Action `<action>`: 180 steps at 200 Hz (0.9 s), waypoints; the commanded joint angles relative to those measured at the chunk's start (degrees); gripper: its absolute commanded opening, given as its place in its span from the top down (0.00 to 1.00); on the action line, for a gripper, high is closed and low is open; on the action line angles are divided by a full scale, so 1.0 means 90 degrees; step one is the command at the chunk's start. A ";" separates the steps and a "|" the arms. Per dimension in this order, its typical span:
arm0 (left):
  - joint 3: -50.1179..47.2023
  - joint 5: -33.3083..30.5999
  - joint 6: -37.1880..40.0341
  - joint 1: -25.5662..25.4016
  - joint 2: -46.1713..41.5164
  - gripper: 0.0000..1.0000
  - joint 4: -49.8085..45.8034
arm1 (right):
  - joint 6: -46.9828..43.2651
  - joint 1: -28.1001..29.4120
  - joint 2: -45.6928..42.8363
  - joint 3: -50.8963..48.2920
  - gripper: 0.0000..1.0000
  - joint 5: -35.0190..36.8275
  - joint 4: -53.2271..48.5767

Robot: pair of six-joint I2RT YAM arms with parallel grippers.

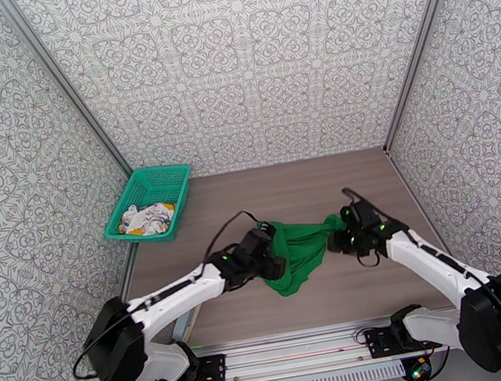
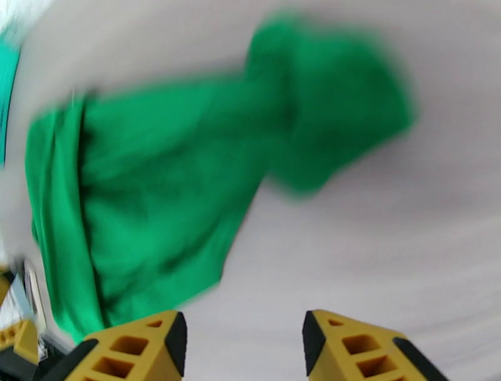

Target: Fold and stack the mixed laundry pile

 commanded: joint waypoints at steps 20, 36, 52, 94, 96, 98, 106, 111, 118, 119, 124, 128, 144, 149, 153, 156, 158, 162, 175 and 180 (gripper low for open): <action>0.0827 -0.0630 0.0293 -0.0393 0.1254 0.33 -0.0369 | 0.1132 0.0882 0.0161 -0.0703 0.46 -0.0660 0.0944; 0.1010 -0.0879 0.0284 -0.0369 0.1486 0.57 -0.0420 | 0.1466 0.1173 0.0430 -0.0810 0.47 -0.0886 0.1492; 0.1000 -0.1098 0.0201 -0.0265 0.1381 0.79 -0.0460 | 0.1739 0.1422 0.0769 -0.0814 0.48 -0.1050 0.1973; 0.0477 -0.0738 0.0185 0.0120 0.0191 0.92 -0.0176 | 0.1863 0.1919 0.1762 -0.0394 0.49 -0.1152 0.2445; 0.0447 -0.0719 0.0173 0.0148 0.0140 0.92 -0.0156 | 0.1866 0.1922 0.1786 -0.0378 0.49 -0.1152 0.2448; 0.0418 -0.0683 0.0165 0.0184 0.0076 0.92 -0.0129 | 0.1853 0.1933 0.1861 -0.0345 0.49 -0.1145 0.2455; 0.0309 -0.0511 0.0140 0.0308 -0.0142 0.93 -0.0038 | 0.1858 0.1934 0.2052 -0.0279 0.51 -0.1083 0.2522; 0.0246 -0.0384 0.0127 0.0390 -0.0263 0.93 0.0028 | 0.1850 0.1934 0.2165 -0.0229 0.52 -0.1016 0.2572; 0.0164 -0.0234 0.0121 0.0494 -0.0428 0.93 0.0126 | 0.1842 0.1934 0.2325 -0.0127 0.55 -0.0928 0.2614; 0.0164 -0.0215 0.0120 0.0505 -0.0451 0.93 0.0141 | 0.1841 0.1934 0.2351 -0.0113 0.55 -0.0917 0.2620; 0.0112 -0.0109 0.0115 0.0571 -0.0559 0.93 0.0202 | 0.1822 0.1934 0.2454 -0.0042 0.58 -0.0859 0.2635; 0.0078 -0.0043 0.0120 0.0617 -0.0629 0.93 0.0233 | 0.1821 0.1934 0.2518 0.0024 0.60 -0.0817 0.2636; 0.0011 0.0176 0.0137 0.0780 -0.0876 0.93 0.0282 | 0.1851 0.1925 0.2662 0.0169 0.72 -0.0585 0.2786; 0.0005 0.0221 0.0139 0.0818 -0.0939 0.93 0.0283 | 0.1843 0.1915 0.2673 0.0213 0.75 -0.0538 0.2781; -0.0009 0.0243 0.0146 0.0848 -0.0991 0.94 0.0295 | 0.1817 0.1908 0.2678 0.0267 0.79 -0.0493 0.2757; -0.0019 0.0261 0.0142 0.0876 -0.1023 0.95 0.0297 | 0.1792 0.1898 0.2678 0.0285 0.82 -0.0450 0.2737; -0.0024 0.0266 0.0147 0.0896 -0.1055 0.96 0.0301 | 0.1784 0.1896 0.2671 0.0302 0.84 -0.0429 0.2718; -0.0034 0.0273 0.0148 0.0941 -0.1100 0.97 0.0290 | 0.1747 0.1882 0.2657 0.0342 0.88 -0.0394 0.2682; -0.0027 0.0253 0.0137 0.1079 -0.1294 1.00 0.0181 | 0.1586 0.1814 0.2530 0.0399 1.00 -0.0347 0.2494; -0.0016 0.0211 0.0142 0.1139 -0.1384 1.00 0.0122 | 0.1534 0.1778 0.2431 0.0406 1.00 -0.0324 0.2409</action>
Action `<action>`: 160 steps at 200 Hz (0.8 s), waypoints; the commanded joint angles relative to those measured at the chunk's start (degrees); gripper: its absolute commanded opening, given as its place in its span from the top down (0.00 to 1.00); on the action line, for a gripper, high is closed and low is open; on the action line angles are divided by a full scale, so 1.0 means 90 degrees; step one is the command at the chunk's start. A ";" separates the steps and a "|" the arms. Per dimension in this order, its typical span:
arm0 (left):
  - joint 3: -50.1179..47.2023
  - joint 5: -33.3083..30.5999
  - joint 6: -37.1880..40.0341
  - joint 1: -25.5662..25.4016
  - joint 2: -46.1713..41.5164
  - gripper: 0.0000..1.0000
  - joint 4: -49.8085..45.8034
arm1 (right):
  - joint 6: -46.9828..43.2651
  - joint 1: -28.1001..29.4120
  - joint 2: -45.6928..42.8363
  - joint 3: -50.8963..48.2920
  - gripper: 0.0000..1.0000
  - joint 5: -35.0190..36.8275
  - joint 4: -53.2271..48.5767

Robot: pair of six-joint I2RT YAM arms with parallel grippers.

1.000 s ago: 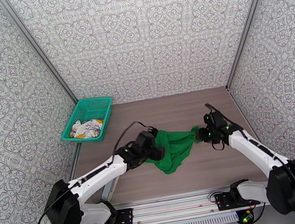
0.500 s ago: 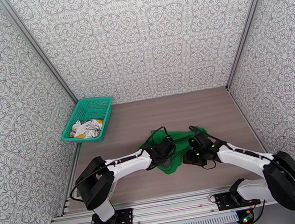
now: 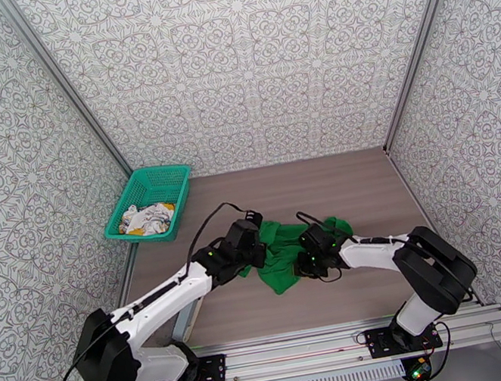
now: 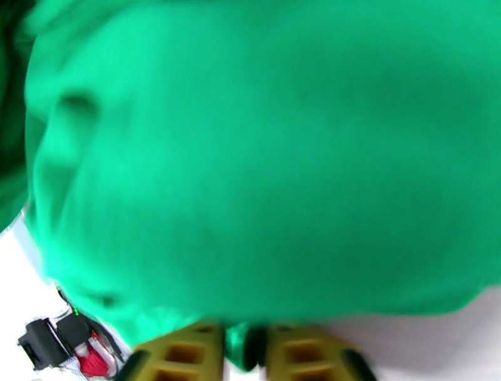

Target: Fold and stack the mixed laundry pile

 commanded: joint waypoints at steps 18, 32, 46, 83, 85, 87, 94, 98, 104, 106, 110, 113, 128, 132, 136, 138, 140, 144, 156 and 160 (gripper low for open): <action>0.0018 0.0093 0.0054 0.0548 -0.0823 1.00 -0.0228 | -0.0508 -0.0305 -0.0745 0.0251 1.00 0.0495 -0.0555; 0.0094 0.0115 0.0091 0.0860 -0.1295 1.00 -0.0385 | -0.0740 -0.0522 -0.1386 0.0261 1.00 0.0646 -0.0933; 0.0222 0.0258 0.0161 0.1160 -0.1767 1.00 -0.0515 | -0.0999 -0.0785 -0.2049 0.0440 1.00 0.0903 -0.1480; 0.1107 0.0256 0.0573 0.1443 -0.2543 1.00 -0.1135 | -0.1760 -0.1504 -0.3503 0.1470 1.00 0.1872 -0.2946; 0.1177 0.0245 0.0594 0.1439 -0.2565 1.00 -0.1179 | -0.1809 -0.1535 -0.3551 0.1554 1.00 0.1925 -0.3021; 0.1244 0.0237 0.0607 0.1443 -0.2592 1.00 -0.1219 | -0.1851 -0.1560 -0.3600 0.1638 1.00 0.1961 -0.3108; 0.1513 0.0236 0.0671 0.1430 -0.2647 1.00 -0.1368 | -0.2005 -0.1659 -0.3743 0.1922 1.00 0.2144 -0.3378; 0.1659 0.0243 0.0705 0.1417 -0.2683 1.00 -0.1447 | -0.2109 -0.1691 -0.3819 0.2127 1.00 0.2243 -0.3526; 0.1895 0.0244 0.0741 0.1384 -0.2735 1.00 -0.1558 | -0.2242 -0.1722 -0.3931 0.2404 1.00 0.2402 -0.3736; 0.1968 0.0237 0.0755 0.1368 -0.2747 1.00 -0.1587 | -0.2289 -0.1724 -0.3961 0.2502 1.00 0.2449 -0.3799; 0.2122 0.0240 0.0793 0.1324 -0.2776 1.00 -0.1647 | -0.2369 -0.1728 -0.4015 0.2678 1.00 0.2573 -0.3933; 0.2236 0.0243 0.0811 0.1287 -0.2798 1.00 -0.1679 | -0.2416 -0.1725 -0.4059 0.2822 1.00 0.2665 -0.4028; 0.2766 0.0126 0.0945 0.0994 -0.2895 1.00 -0.1831 | -0.2606 -0.1725 -0.4265 0.3447 1.00 0.2978 -0.4384; 0.2899 0.0076 0.0971 0.0889 -0.2916 1.00 -0.1859 | -0.2645 -0.1731 -0.4300 0.3605 1.00 0.3025 -0.4452; 0.3024 0.0009 0.0987 0.0781 -0.2936 1.00 -0.1883 | -0.2666 -0.1726 -0.4336 0.3773 1.00 0.3066 -0.4555; 0.3092 -0.0027 0.0985 0.0729 -0.2936 1.00 -0.1898 | -0.2675 -0.1728 -0.4353 0.3848 1.00 0.3086 -0.4597; 0.3153 -0.0058 0.0990 0.0672 -0.2936 1.00 -0.1916 | -0.2680 -0.1726 -0.4369 0.3930 1.00 0.3101 -0.4637; 0.3271 -0.0127 0.1003 0.0590 -0.2928 1.00 -0.1959 | -0.2690 -0.1725 -0.4398 0.4073 1.00 0.3124 -0.4708; 0.3578 -0.0383 0.0967 0.0452 -0.2799 1.00 -0.2151 | -0.2701 -0.1731 -0.4400 0.4368 1.00 0.3163 -0.4856; 0.3652 -0.0425 0.0951 0.0472 -0.2731 1.00 -0.2226 | -0.2717 -0.1725 -0.4384 0.4425 1.00 0.3164 -0.4880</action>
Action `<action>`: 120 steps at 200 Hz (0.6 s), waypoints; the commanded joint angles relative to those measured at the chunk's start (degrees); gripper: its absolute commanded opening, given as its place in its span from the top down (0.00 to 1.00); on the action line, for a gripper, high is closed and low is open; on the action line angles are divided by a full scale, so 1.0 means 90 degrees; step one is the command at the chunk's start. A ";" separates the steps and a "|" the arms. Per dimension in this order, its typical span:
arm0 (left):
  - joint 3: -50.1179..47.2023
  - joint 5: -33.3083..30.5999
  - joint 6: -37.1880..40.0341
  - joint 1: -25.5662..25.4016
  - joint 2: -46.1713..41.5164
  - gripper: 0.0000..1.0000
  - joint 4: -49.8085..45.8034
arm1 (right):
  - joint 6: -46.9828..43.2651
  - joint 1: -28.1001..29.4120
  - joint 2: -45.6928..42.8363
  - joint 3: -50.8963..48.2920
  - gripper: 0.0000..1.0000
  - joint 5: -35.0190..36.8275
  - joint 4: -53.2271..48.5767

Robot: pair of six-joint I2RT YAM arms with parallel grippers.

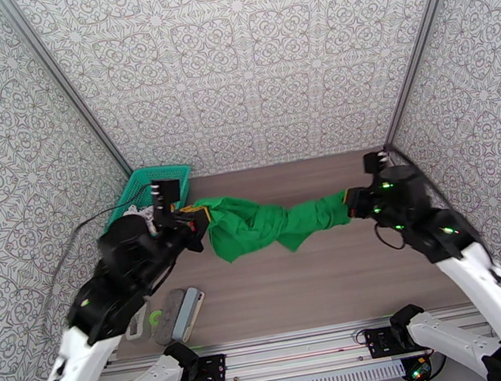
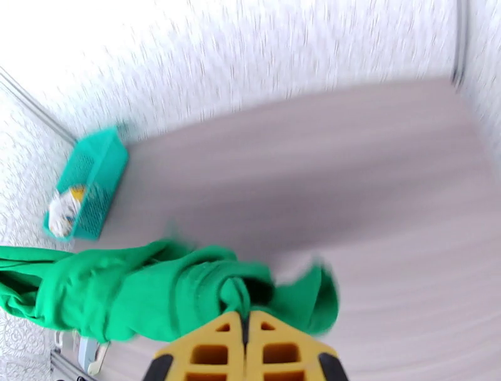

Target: Fold and stack the mixed laundry pile

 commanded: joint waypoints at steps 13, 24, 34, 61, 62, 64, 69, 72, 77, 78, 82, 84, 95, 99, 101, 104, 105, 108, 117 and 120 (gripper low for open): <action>0.0610 -0.0314 0.0135 0.0096 0.0448 1.00 -0.0656 | -0.0365 -0.0041 0.0049 0.0575 1.00 0.0496 -0.0830; 0.0454 0.0226 -0.0028 0.0613 0.0779 1.00 -0.0654 | -0.0318 -0.0044 0.0204 0.0323 1.00 0.0403 -0.0695; 0.0114 0.0873 -0.0183 0.1119 0.1095 1.00 -0.0405 | -0.0274 -0.0047 0.0346 -0.0015 1.00 0.0214 -0.0466; -0.1013 0.2091 -0.0420 0.2095 0.2207 1.00 0.0831 | -0.0105 -0.0241 0.0715 -0.1244 1.00 -0.0248 0.0493; -0.1044 0.2124 -0.0432 0.2124 0.2263 1.00 0.0880 | -0.0098 -0.0264 0.0732 -0.1291 1.00 -0.0271 0.0531; -0.1109 0.2246 -0.0458 0.2183 0.2378 1.00 0.0982 | -0.0089 -0.0298 0.0771 -0.1390 1.00 -0.0303 0.0610; -0.1246 0.2558 -0.0529 0.2330 0.2687 1.00 0.1234 | -0.0065 -0.0393 0.0883 -0.1627 1.00 -0.0414 0.0810; -0.1319 0.2718 -0.0562 0.2405 0.2882 1.00 0.1386 | -0.0056 -0.0448 0.0950 -0.1756 1.00 -0.0458 0.0929; -0.1404 0.2946 -0.0615 0.2505 0.3213 1.00 0.1616 | -0.0053 -0.0536 0.1095 -0.1969 1.00 -0.0492 0.1127; -0.1425 0.2981 -0.0622 0.2520 0.3279 1.00 0.1643 | -0.0053 -0.0548 0.1112 -0.2015 1.00 -0.0495 0.1170; -0.1477 0.3087 -0.0664 0.2571 0.3538 1.00 0.1867 | -0.0049 -0.0611 0.1244 -0.2177 1.00 -0.0517 0.1320; -0.1501 0.3119 -0.0680 0.2588 0.3664 1.00 0.1947 | -0.0052 -0.0641 0.1309 -0.2258 1.00 -0.0533 0.1408; -0.1630 0.3155 -0.0744 0.2646 0.4297 0.96 0.2428 | -0.0055 -0.0827 0.1612 -0.2679 1.00 -0.0661 0.1900; -0.1653 0.3140 -0.0781 0.2656 0.4502 0.92 0.2551 | -0.0045 -0.0888 0.1718 -0.2820 1.00 -0.0714 0.2069; -0.1657 0.3127 -0.0790 0.2660 0.4611 0.88 0.2604 | -0.0036 -0.0915 0.1767 -0.2885 1.00 -0.0741 0.2147; -0.1661 0.3119 -0.0811 0.2666 0.4760 0.83 0.2681 | -0.0025 -0.0953 0.1836 -0.2962 1.00 -0.0761 0.2255; -0.1666 0.3106 -0.0818 0.2669 0.4804 0.81 0.2694 | -0.0024 -0.0962 0.1858 -0.2990 1.00 -0.0766 0.2295; -0.1675 0.3083 -0.0829 0.2666 0.4915 0.76 0.2736 | -0.0010 -0.0985 0.1904 -0.3098 1.00 -0.0785 0.2386; -0.1729 0.3063 -0.0912 0.2667 0.5215 0.67 0.2883 | -0.0013 -0.1033 0.2081 -0.3221 1.00 -0.0811 0.2511; -0.1759 0.3051 -0.0944 0.2662 0.5270 0.63 0.2920 | -0.0014 -0.1037 0.2119 -0.3237 0.98 -0.0816 0.2509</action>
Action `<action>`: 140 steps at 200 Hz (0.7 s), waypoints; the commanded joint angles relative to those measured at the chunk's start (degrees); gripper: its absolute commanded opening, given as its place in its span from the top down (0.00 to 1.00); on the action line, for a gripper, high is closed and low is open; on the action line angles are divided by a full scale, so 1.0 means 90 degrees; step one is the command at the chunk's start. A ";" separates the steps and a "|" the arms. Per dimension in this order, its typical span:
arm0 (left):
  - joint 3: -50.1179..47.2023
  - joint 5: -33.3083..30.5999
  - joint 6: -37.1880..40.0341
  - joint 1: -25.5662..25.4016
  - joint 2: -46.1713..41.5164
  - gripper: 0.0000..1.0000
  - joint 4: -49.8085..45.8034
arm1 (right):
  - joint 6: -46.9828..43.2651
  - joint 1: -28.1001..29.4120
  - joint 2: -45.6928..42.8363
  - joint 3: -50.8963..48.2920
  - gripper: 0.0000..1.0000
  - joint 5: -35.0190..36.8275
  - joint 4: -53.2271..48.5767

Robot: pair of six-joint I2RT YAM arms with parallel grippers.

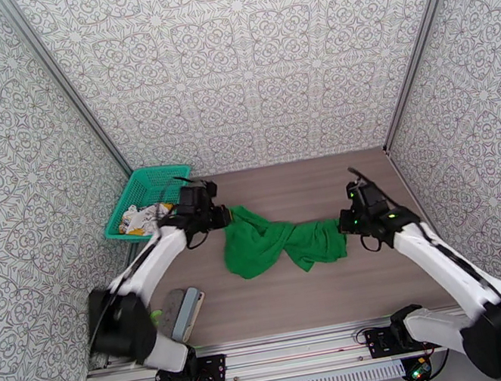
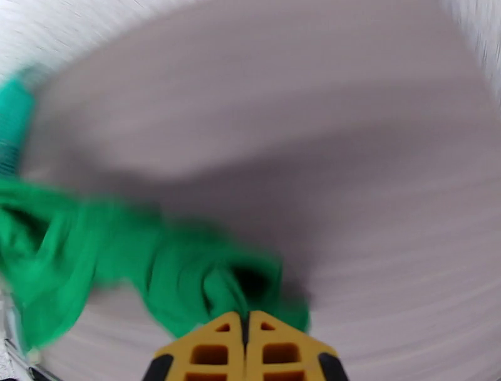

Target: Fold and stack the mixed laundry pile

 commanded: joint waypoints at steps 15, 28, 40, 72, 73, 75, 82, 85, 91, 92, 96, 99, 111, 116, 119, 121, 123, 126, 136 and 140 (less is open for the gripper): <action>-0.0346 0.0320 -0.0461 -0.0035 0.0288 0.44 0.1125 | 0.0067 -0.0193 0.0300 -0.0401 0.63 -0.0393 0.0937; -0.0684 -0.0114 -0.0573 -0.0109 -0.0039 0.33 0.1039 | 0.0066 -0.0245 0.0182 -0.0467 0.47 -0.0266 0.0801; -0.1002 -0.0586 -0.0730 -0.0153 -0.0446 0.26 0.0824 | 0.0040 -0.0430 0.0013 -0.0513 0.38 -0.0234 0.0634; -0.1946 -0.1842 -0.1643 -0.0619 -0.1719 0.21 -0.0062 | 0.0073 -0.1008 -0.0310 -0.0549 0.32 -0.0851 0.0170; -0.1989 -0.1851 -0.1688 -0.0643 -0.1758 0.21 -0.0073 | 0.0079 -0.1021 -0.0321 -0.0555 0.32 -0.0885 0.0158; -0.2062 -0.1898 -0.1752 -0.0697 -0.1829 0.21 -0.0098 | 0.0094 -0.1042 -0.0340 -0.0568 0.32 -0.0947 0.0149; -0.2310 -0.1970 -0.2087 -0.0896 -0.2074 0.22 -0.0150 | 0.0145 -0.1097 -0.0409 -0.0636 0.32 -0.1161 0.0128; -0.2426 -0.2000 -0.2237 -0.0988 -0.2170 0.23 -0.0153 | 0.0174 -0.1100 -0.0441 -0.0666 0.32 -0.1238 0.0122; -0.2649 -0.2060 -0.2550 -0.1173 -0.2354 0.26 -0.0148 | 0.0223 -0.1111 -0.0490 -0.0721 0.33 -0.1377 0.0108; -0.2687 -0.2073 -0.2611 -0.1208 -0.2378 0.26 -0.0145 | 0.0232 -0.1111 -0.0499 -0.0728 0.33 -0.1407 0.0108; -0.2837 -0.2094 -0.2818 -0.1328 -0.2484 0.27 -0.0115 | 0.0272 -0.1111 -0.0537 -0.0776 0.34 -0.1502 0.0111; -0.2950 -0.2104 -0.2995 -0.1429 -0.2548 0.28 -0.0056 | 0.0291 -0.1111 -0.0548 -0.0807 0.34 -0.1555 0.0120; -0.3353 -0.2116 -0.3622 -0.1793 -0.2744 0.32 0.0208 | 0.0391 -0.1111 -0.0640 -0.0996 0.37 -0.1796 0.0182; -0.3496 -0.2128 -0.3836 -0.1934 -0.2779 0.33 0.0356 | 0.0419 -0.1111 -0.0671 -0.1077 0.38 -0.1863 0.0225; -0.3569 -0.2118 -0.3961 -0.2001 -0.2787 0.33 0.0474 | 0.0440 -0.1111 -0.0688 -0.1118 0.39 -0.1901 0.0254; -0.3610 -0.2106 -0.4034 -0.2047 -0.2780 0.33 0.0532 | 0.0450 -0.1111 -0.0698 -0.1149 0.39 -0.1921 0.0271; -0.3652 -0.2100 -0.4101 -0.2091 -0.2778 0.33 0.0590 | 0.0458 -0.1111 -0.0700 -0.1167 0.39 -0.1938 0.0282; -0.3699 -0.2091 -0.4188 -0.2145 -0.2760 0.33 0.0662 | 0.0473 -0.1111 -0.0709 -0.1219 0.40 -0.1965 0.0317; -0.3781 -0.2142 -0.4422 -0.2305 -0.2622 0.32 0.0880 | 0.0505 -0.1103 -0.0702 -0.1337 0.40 -0.2034 0.0392; -0.3784 -0.2144 -0.4475 -0.2355 -0.2540 0.31 0.0949 | 0.0515 -0.1101 -0.0688 -0.1375 0.40 -0.2063 0.0416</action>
